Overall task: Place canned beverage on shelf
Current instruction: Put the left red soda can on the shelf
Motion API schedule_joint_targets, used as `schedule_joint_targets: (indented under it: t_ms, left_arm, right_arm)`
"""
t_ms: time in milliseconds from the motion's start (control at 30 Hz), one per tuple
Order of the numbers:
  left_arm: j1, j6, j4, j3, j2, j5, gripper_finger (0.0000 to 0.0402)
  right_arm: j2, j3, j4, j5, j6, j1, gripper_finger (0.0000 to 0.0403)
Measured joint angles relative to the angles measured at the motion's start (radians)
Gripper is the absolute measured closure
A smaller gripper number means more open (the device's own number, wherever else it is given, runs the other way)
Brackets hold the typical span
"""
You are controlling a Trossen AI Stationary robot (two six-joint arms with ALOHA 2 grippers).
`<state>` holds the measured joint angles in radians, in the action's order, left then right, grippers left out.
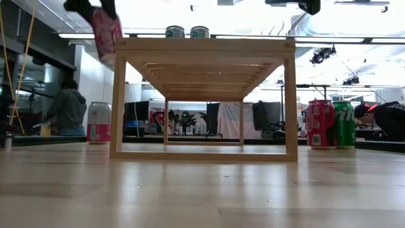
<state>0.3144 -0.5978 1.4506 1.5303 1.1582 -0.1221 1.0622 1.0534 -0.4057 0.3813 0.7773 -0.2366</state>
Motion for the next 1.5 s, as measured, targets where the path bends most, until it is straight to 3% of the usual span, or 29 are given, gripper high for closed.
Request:
schedule_joint_targets:
  t_ms: [233, 467, 633, 933, 1200, 1500]
  left_arm:
    - [-0.247, -0.056, -0.072, 0.059, 0.103, -0.001, 0.0123]
    - [-0.244, 0.146, 0.008, 0.348, 0.338, -0.114, 0.0123]
    - [-0.2, 0.284, 0.105, 0.489, 0.482, -0.11, 0.0123]
    - [-0.169, 0.403, 0.095, 0.543, 0.61, -0.108, 0.0123]
    - [-0.169, 0.446, 0.09, 0.544, 0.63, -0.184, 0.0123]
    - [-0.157, 0.474, 0.063, 0.544, 0.629, -0.155, 0.0123]
  right_arm:
    - [0.0, 0.0, 0.0, 0.0, 0.0, 0.0, 0.0111]
    - [-0.001, 0.0, 0.0, 0.007, 0.001, 0.0, 0.0111]
    - [-0.001, 0.0, 0.0, 0.008, 0.002, 0.0, 0.0111]
    - [-0.001, 0.0, 0.0, 0.008, 0.004, 0.0, 0.0111]
    - [-0.001, 0.0, 0.0, 0.008, 0.008, 0.0, 0.0111]
    - [-0.001, 0.0, 0.0, 0.008, 0.008, 0.0, 0.0111]
